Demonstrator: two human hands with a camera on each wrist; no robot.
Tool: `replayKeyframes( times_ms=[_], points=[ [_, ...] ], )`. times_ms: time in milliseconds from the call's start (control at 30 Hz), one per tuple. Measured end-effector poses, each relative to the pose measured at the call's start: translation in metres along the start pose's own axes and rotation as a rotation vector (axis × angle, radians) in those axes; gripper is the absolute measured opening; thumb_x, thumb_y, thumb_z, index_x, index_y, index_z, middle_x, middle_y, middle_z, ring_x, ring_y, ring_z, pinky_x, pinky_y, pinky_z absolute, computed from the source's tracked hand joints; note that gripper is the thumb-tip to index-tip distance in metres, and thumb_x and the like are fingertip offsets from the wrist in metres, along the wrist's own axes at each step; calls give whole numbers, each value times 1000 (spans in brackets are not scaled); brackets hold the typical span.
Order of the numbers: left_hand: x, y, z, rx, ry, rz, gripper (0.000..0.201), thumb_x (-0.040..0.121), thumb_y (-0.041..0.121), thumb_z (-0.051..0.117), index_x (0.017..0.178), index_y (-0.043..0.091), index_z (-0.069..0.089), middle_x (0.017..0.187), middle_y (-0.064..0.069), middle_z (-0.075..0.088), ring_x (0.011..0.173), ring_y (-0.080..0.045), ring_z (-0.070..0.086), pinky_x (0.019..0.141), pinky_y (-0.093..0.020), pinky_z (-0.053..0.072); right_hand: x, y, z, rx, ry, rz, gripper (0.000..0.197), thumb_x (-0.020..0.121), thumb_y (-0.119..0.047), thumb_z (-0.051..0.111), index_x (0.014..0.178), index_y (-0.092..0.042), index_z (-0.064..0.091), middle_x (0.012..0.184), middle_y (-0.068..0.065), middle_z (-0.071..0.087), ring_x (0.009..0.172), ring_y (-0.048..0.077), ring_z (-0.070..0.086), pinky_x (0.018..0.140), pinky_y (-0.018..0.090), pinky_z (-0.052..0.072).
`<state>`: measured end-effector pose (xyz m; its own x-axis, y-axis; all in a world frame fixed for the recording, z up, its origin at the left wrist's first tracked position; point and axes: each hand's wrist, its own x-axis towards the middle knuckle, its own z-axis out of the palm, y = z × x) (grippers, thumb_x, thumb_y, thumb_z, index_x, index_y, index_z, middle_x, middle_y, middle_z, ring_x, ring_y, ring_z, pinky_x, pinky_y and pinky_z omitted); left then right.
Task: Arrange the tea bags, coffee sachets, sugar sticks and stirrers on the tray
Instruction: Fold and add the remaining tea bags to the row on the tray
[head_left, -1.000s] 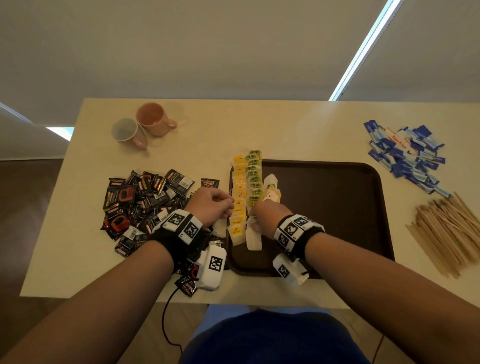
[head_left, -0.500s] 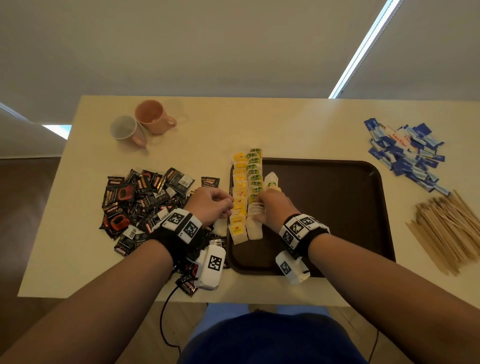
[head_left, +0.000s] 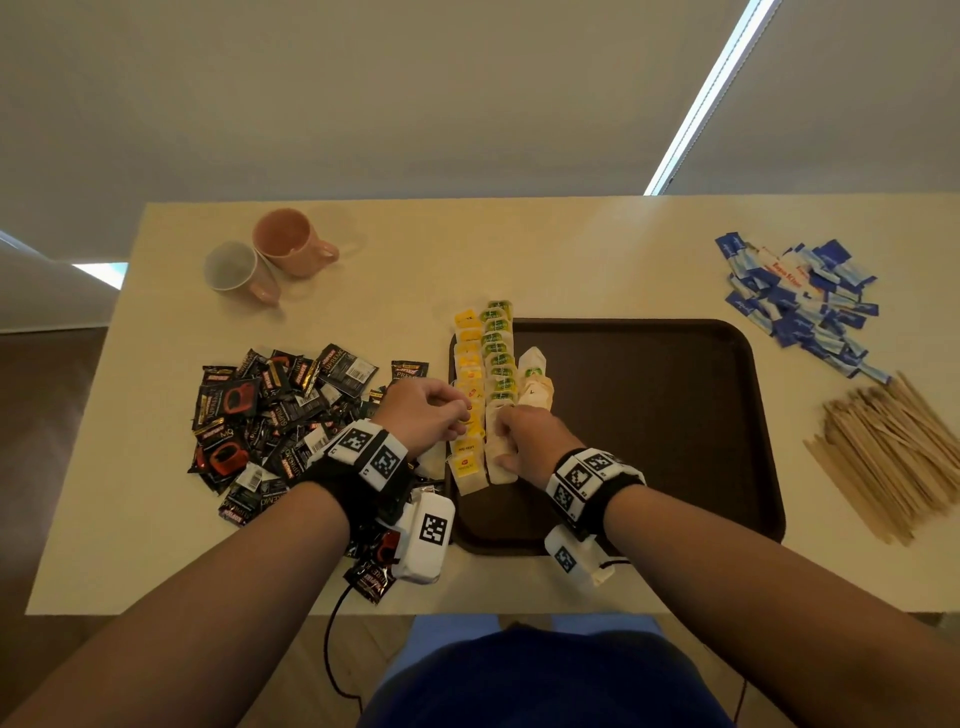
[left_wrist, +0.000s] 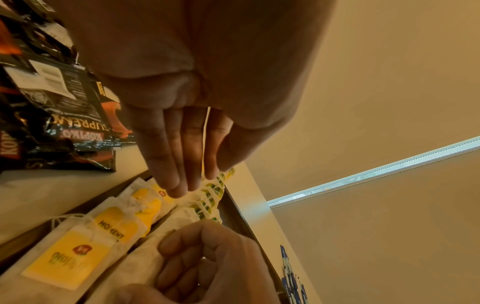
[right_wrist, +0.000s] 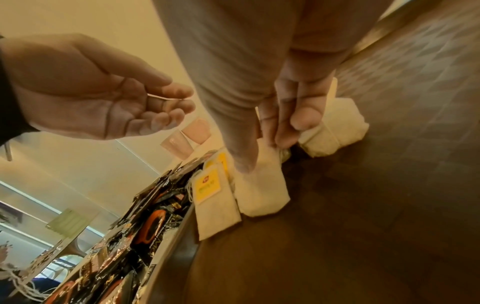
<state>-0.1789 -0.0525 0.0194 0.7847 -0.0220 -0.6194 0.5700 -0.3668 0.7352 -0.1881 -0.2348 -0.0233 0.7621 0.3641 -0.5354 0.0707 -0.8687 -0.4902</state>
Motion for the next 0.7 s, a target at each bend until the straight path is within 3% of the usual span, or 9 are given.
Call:
replayKeyframes(
  times_ms=[367, 500, 567, 633, 700],
  points=[
    [4, 0, 1, -12, -4, -9, 9, 95, 4, 63, 92, 9, 70, 87, -12, 74, 76, -20, 71, 71, -30, 59, 1, 5, -5, 30, -31, -29, 27, 83, -29, 75, 102, -22, 57, 102, -4, 60, 91, 18, 59, 84, 35, 55],
    [6, -1, -1, -7, 1, -5, 14, 94, 4, 63, 87, 14, 69, 89, -13, 74, 79, -22, 71, 77, -35, 60, 5, 26, -47, 213, 178, 64, 20, 86, -28, 73, 102, -22, 62, 93, -5, 62, 84, 15, 61, 74, 26, 54],
    [6, -1, -1, -4, -1, -9, 12, 95, 5, 63, 89, 14, 69, 90, -12, 74, 80, -22, 71, 76, -33, 59, 20, 41, -65, 163, 196, 142, 44, 83, -32, 76, 122, -21, 58, 115, -3, 62, 103, 16, 60, 87, 29, 52],
    [7, -2, 0, -1, -7, -10, 12, 95, 5, 63, 89, 14, 69, 90, -11, 74, 81, -22, 72, 75, -32, 59, 36, 49, -73, 83, 110, 189, 75, 80, -35, 79, 143, -17, 43, 142, 2, 49, 127, 21, 50, 105, 36, 45],
    [8, -2, -1, 6, -11, -14, 11, 95, 6, 63, 90, 14, 69, 91, -11, 74, 81, -22, 72, 75, -32, 59, 48, 50, -74, 26, 31, 164, 97, 74, -40, 83, 151, -16, 31, 154, 3, 36, 138, 26, 39, 112, 42, 38]
  ],
)
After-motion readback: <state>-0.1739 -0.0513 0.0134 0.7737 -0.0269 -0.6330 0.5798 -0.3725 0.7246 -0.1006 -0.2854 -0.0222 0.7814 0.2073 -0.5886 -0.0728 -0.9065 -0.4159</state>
